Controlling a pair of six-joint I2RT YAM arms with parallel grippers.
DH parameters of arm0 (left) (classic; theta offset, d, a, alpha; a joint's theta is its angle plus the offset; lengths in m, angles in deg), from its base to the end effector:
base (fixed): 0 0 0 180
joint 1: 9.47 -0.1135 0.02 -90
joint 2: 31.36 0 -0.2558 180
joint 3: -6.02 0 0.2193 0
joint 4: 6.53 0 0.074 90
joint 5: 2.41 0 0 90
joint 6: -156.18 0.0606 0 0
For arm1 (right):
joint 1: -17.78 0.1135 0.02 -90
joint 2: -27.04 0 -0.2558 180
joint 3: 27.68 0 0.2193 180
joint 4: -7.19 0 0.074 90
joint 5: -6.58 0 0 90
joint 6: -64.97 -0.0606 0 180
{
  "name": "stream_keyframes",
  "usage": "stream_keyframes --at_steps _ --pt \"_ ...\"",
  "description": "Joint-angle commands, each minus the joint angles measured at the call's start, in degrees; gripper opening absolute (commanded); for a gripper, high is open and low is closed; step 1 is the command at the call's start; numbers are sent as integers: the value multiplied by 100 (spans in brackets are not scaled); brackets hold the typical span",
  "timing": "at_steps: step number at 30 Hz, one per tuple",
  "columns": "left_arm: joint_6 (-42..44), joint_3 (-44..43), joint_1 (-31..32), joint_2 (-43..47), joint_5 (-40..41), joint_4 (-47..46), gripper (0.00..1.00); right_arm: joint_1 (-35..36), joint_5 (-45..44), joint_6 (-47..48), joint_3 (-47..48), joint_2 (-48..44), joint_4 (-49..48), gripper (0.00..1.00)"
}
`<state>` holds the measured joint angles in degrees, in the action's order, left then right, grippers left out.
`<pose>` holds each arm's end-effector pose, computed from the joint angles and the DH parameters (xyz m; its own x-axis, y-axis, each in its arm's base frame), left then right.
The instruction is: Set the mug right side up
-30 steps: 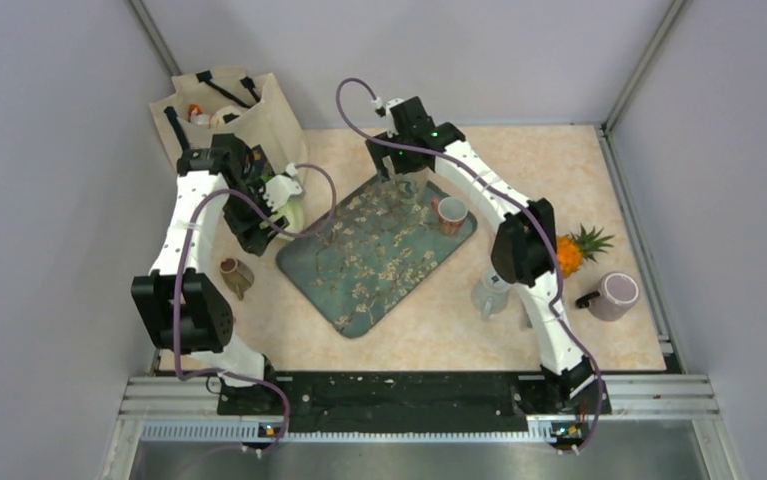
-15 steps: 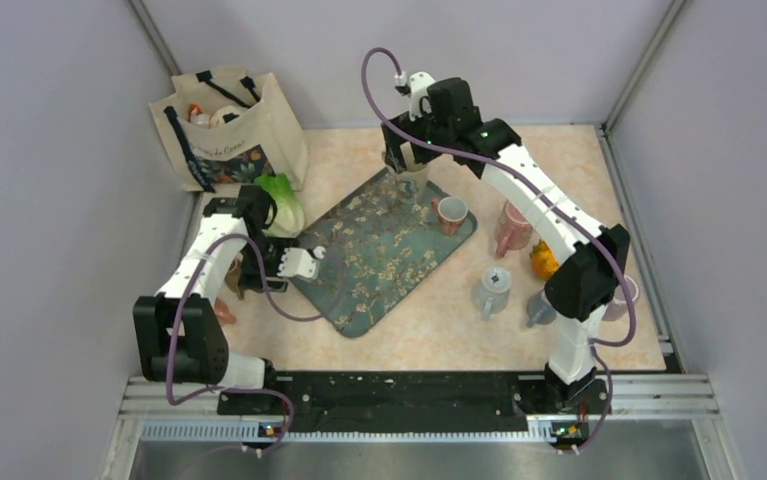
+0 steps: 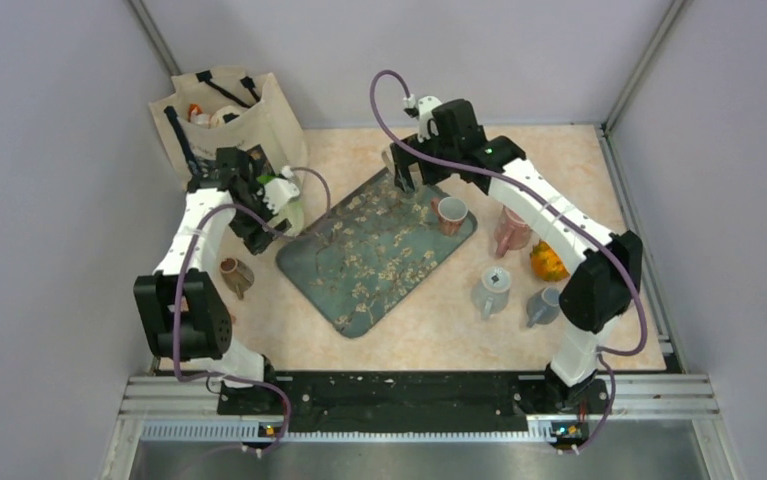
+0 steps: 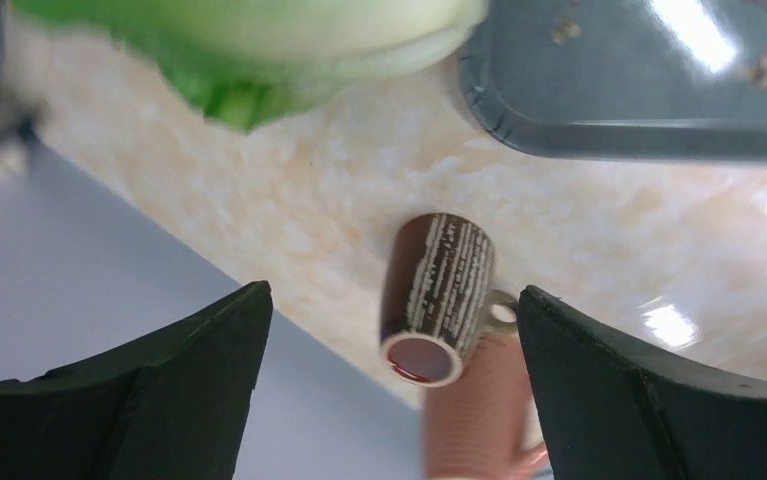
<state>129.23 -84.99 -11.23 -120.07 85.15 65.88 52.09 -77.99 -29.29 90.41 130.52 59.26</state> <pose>0.2791 0.0060 0.2515 -0.4404 0.8775 -0.1899 0.8305 0.4785 0.2851 0.3259 0.2293 0.3359 -0.5473 -0.2839 -0.7873 -0.5841 0.8033 0.1164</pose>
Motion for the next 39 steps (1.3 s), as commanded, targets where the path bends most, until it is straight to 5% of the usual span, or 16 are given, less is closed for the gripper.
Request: stream_keyframes --at_steps 1,3,6,15,25,30,34,38,39 --pt "-3981 -275 -687 72 -138 -243 99 -19 -150 -85 -154 -640 -191 99" --pt "-5134 -182 -1029 89 -1 -398 99 -17 -131 -125 -190 -644 -192 99" --pt "-5750 270 -1277 262 156 -738 99 -21 -54 -142 -169 -637 -188 99" --pt "-5757 943 -1398 117 681 -1333 98 -20 -121 -144 -386 -780 -191 99" --pt "-5745 1268 -1529 -46 545 -1436 68 -16 -136 -178 -737 -902 -350 99" --pt "-5736 1294 -1538 -80 499 -1475 65 -20 -167 -151 -826 -947 -383 99" --pt "-5750 1242 -1546 -239 465 -1414 49 -19 -147 -164 -937 -1004 -472 99" --pt "-5708 1188 -1547 -285 295 -1276 5 -20 -183 -221 -953 -1057 -488 99" --pt "-5711 1161 -1554 -292 273 -1232 0 -25 -172 -236 -962 -1081 -505 99"
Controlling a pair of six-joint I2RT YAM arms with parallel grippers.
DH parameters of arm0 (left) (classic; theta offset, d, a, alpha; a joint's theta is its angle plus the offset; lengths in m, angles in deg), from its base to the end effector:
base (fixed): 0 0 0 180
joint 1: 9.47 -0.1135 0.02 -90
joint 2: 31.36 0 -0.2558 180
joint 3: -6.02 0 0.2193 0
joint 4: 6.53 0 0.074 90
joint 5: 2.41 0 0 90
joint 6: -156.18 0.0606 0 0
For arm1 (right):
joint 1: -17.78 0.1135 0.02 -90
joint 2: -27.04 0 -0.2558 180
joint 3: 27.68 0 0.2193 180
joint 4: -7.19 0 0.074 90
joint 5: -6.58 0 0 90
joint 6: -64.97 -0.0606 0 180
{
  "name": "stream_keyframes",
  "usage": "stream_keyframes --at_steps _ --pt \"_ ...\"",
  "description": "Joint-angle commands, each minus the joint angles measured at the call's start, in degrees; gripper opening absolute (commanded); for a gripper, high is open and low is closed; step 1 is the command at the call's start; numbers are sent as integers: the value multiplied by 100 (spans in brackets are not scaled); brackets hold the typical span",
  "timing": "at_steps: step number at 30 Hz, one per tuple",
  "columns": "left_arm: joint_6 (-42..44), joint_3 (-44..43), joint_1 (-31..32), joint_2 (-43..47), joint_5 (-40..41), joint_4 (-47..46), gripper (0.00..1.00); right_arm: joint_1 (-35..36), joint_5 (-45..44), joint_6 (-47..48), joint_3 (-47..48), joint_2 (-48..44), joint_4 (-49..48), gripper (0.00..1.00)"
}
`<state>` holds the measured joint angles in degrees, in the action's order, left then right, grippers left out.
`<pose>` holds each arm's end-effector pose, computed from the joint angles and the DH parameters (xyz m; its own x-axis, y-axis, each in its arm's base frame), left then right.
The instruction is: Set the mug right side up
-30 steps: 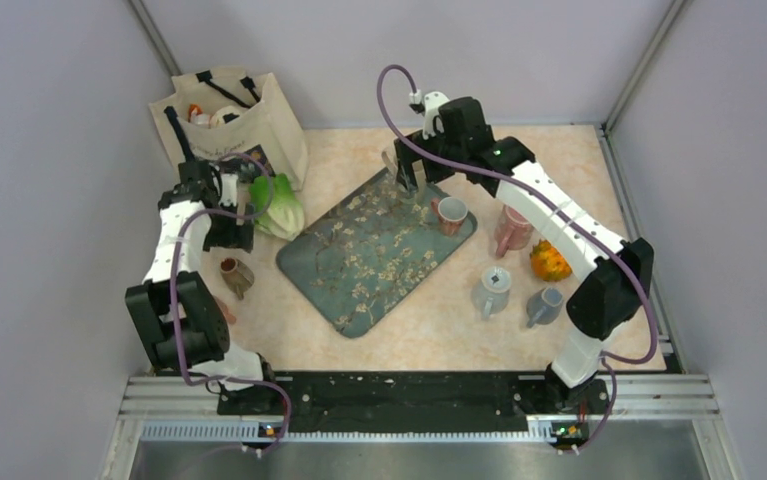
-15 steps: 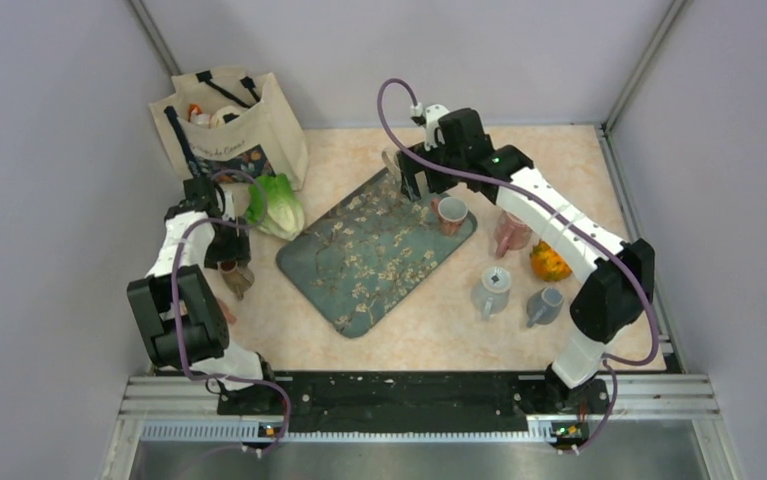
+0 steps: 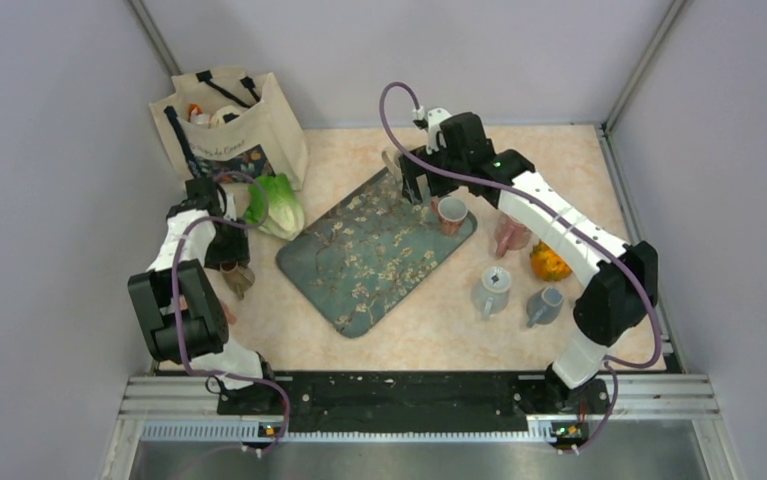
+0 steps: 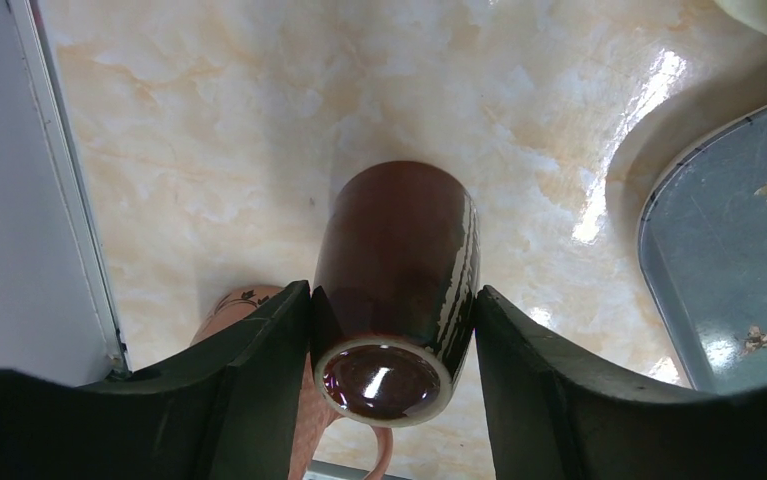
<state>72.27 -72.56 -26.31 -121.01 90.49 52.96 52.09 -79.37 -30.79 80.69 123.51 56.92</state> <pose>0.2656 0.0836 0.2003 -0.9299 -0.1707 -0.3259 -0.2080 0.9746 0.0827 0.3029 0.2119 0.3304 -0.5651 -0.2644 -0.7815 -0.5544 0.8232 0.1224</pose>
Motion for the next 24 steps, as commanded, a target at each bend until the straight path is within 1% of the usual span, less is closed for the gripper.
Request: stream_keyframes --at_steps 1,5,8,13,15,19,24 --pt "-7 -106 -47 -202 -410 103 0 -19 -17 -126 0 -404 -298 99" --pt "-17 -315 -107 -256 -900 326 0 78 87 -350 -224 -563 -589 98" --pt "-71 -511 -213 -287 -1350 466 0 299 89 -399 -370 -624 -833 98" --pt "119 -242 -219 -295 -1180 -4 0 556 43 -509 -717 -682 -1144 98" --pt "249 -112 -206 -276 -1230 -226 0 581 25 -583 -960 -767 -1335 98" --pt "275 -255 -209 -291 -1658 -185 0 599 29 -780 -1443 -943 -1736 98" --pt "150 -509 -232 -253 -2056 -54 0 732 327 -1008 -1778 -893 -2233 97"
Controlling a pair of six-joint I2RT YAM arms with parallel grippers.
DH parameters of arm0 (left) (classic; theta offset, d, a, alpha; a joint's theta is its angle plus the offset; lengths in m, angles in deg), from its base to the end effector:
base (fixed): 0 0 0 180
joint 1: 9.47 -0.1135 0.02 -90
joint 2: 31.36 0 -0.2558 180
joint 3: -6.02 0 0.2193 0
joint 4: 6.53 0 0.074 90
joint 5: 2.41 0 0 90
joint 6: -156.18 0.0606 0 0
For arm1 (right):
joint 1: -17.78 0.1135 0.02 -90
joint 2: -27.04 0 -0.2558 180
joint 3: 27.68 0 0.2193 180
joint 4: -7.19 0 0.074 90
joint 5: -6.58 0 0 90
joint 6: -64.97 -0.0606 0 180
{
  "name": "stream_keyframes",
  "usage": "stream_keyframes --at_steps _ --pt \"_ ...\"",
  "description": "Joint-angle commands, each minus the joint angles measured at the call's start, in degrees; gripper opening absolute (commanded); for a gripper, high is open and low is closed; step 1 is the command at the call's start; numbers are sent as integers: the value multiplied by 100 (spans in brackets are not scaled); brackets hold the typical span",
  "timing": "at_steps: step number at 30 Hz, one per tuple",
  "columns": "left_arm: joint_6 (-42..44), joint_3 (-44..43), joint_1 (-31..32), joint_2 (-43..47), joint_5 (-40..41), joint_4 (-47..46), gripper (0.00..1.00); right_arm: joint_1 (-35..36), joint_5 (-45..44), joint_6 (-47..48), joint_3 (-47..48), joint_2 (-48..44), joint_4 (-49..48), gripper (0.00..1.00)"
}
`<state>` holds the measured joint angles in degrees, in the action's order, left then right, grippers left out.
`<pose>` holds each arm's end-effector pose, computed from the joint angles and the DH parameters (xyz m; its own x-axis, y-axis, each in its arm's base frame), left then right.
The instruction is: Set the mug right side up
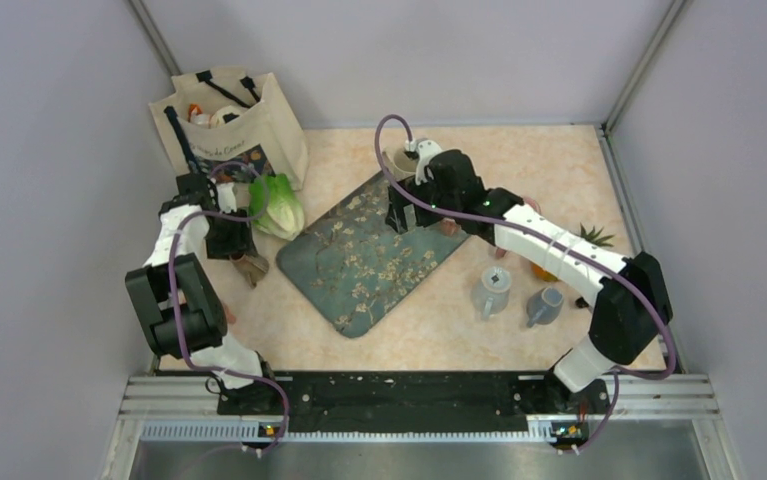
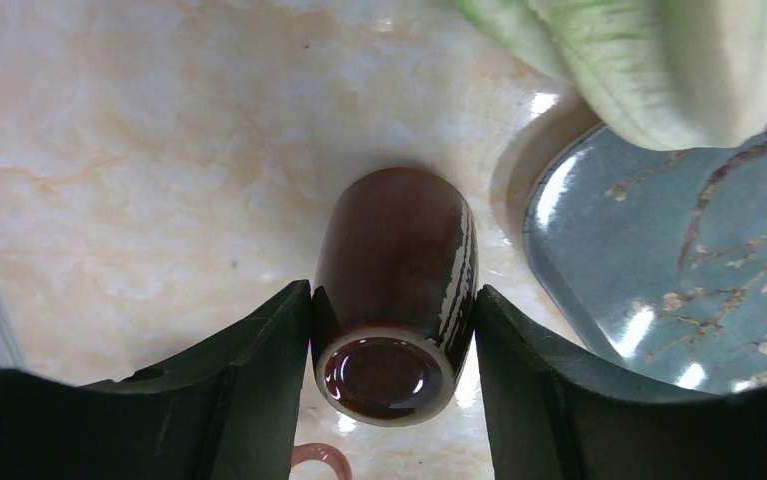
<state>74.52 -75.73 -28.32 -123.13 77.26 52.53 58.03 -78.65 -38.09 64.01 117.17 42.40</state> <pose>0.2794 0.0839 0.2062 -0.9119 -0.1606 -0.3776 -0.1263 0.9854 -0.1139 0.2652 0.2311 0.3008 -0.5694 -0.1870 -0.8005 -0.5831 0.7783 0.2330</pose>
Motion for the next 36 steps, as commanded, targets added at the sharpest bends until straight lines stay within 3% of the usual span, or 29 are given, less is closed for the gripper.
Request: stream_keyframes --at_steps 1,11,20,30,36 --pt "-92 -247 -43 -43 -825 77 0 186 326 -375 -135 -202 -894 97" --pt "-181 -273 -331 3 -1199 209 0 899 1229 -703 546 1039 -1443 96" --pt "-313 -650 -694 36 -1543 552 0 1029 1602 -979 1120 1742 -1722 95" --pt "-715 -787 -631 117 -2536 768 0 1059 2121 -1522 1364 2087 -2111 97" --pt "-1102 -1532 -201 220 -3069 870 0 1006 2412 -1951 1564 2328 -2558 99"
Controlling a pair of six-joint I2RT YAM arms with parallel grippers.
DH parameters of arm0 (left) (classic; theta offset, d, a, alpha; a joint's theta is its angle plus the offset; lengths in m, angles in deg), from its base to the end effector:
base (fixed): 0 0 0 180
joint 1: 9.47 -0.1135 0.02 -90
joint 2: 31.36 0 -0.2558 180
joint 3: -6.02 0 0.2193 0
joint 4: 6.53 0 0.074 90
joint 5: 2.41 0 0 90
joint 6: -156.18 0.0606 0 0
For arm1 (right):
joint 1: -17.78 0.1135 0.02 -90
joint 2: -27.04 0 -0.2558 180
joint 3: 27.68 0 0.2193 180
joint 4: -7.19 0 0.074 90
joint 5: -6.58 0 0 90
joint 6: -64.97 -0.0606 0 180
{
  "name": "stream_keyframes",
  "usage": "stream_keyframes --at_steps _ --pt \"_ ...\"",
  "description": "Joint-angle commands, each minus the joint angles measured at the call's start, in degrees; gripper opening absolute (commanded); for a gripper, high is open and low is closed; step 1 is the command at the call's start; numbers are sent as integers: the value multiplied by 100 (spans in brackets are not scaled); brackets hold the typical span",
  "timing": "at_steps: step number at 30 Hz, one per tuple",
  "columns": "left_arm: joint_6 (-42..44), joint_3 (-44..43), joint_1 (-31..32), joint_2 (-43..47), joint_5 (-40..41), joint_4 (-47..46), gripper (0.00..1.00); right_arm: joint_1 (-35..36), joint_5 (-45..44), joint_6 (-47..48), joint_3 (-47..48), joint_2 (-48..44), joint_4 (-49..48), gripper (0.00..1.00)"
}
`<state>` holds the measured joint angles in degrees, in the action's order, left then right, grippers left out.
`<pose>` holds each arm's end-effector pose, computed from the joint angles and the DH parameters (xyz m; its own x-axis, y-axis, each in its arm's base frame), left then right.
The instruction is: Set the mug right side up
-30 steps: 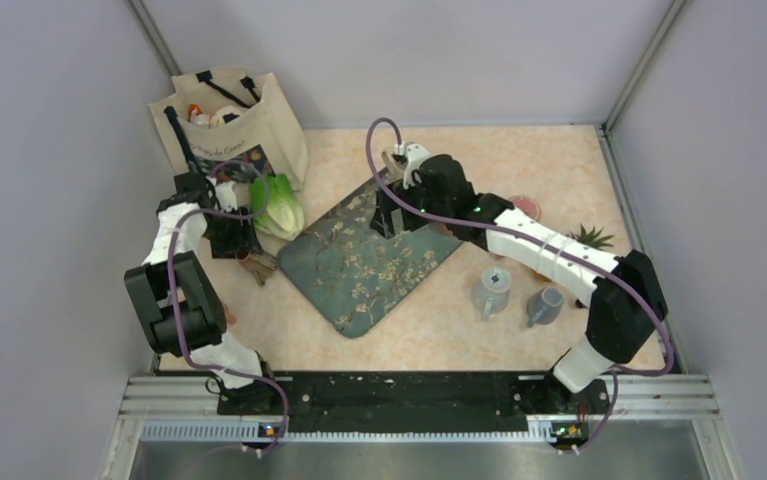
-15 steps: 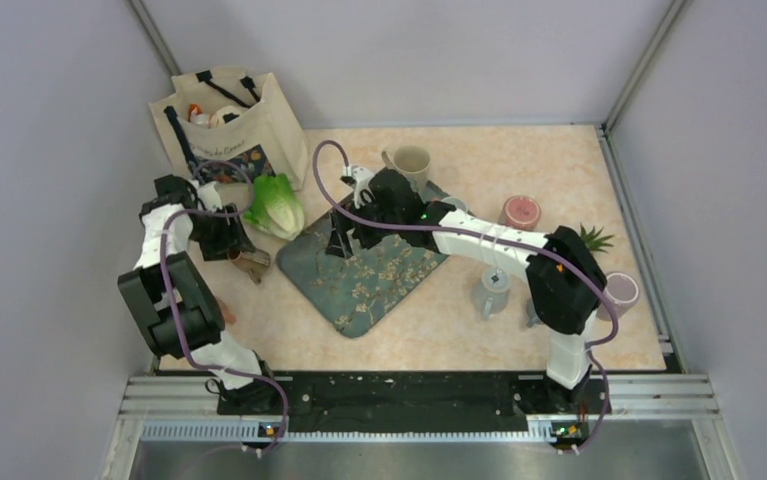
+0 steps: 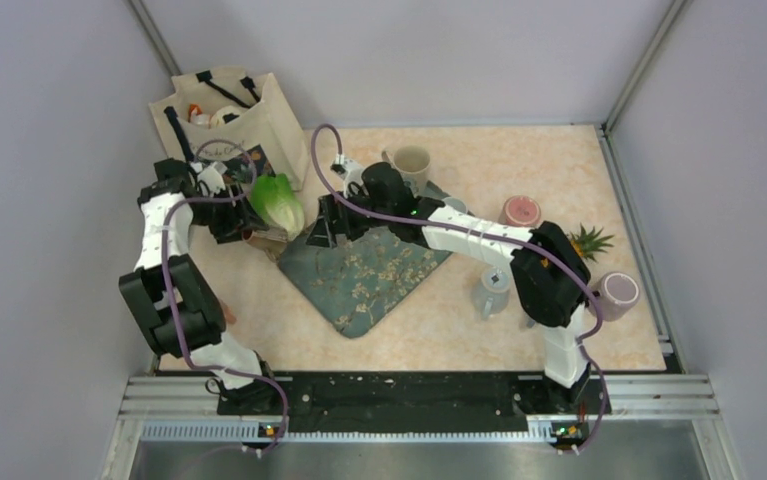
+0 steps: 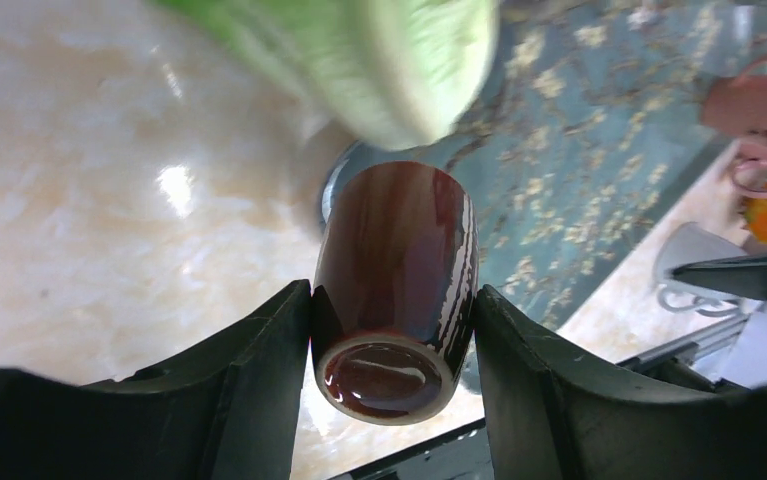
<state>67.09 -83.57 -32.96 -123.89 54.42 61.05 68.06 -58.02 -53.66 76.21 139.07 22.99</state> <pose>0.2809 0.0859 0.2402 -0.8672 -0.3624 -0.3416 -0.1526 0.8463 -0.5104 0.2680 0.3633 0.2673 -0.6806 -0.1418 -0.7188 -0.7055 0.3916 0.5907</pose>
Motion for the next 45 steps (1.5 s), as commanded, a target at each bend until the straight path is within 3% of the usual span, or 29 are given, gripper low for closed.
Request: stream_keyframes --at_steps 1,9,15,20,24,31,34,37,39,40,45 --pt "-426 -836 318 300 -898 32 0 -38 472 -505 381 185 -689 99" --pt "-922 -1200 1048 518 -1552 -107 0 -514 1123 -1140 -164 -138 -2016 99" --pt "-1249 -1540 1637 529 -1783 -273 0 -697 1438 -1407 -163 -85 -2179 98" --pt "-1306 -1598 1860 481 -1865 -355 0 -827 1590 -2162 -647 -224 -3451 89" --pt "-1540 -1360 2026 403 -1978 -778 0 -830 1755 -2752 -703 -207 -4479 71" --pt "-1822 -1132 2096 332 -2202 -1244 0 -836 1473 -2794 -850 -349 -4576 52" --pt "-1915 -998 2129 333 -2303 -1390 0 -843 1337 -2854 -888 -376 -4718 32" --pt "-1816 -875 2126 334 -2233 -1391 0 -893 991 -2715 -1071 -542 -4738 4" --pt "-1605 -824 2062 350 -1982 -1283 0 -899 578 -2202 -1279 -779 -4091 0" --pt "-1493 -832 2014 349 -1815 -1218 8 -898 412 -1916 -1324 -880 -3715 0" --pt "-669 -1089 1902 360 -569 -770 93 -861 -407 -46 -767 -1104 -651 0"
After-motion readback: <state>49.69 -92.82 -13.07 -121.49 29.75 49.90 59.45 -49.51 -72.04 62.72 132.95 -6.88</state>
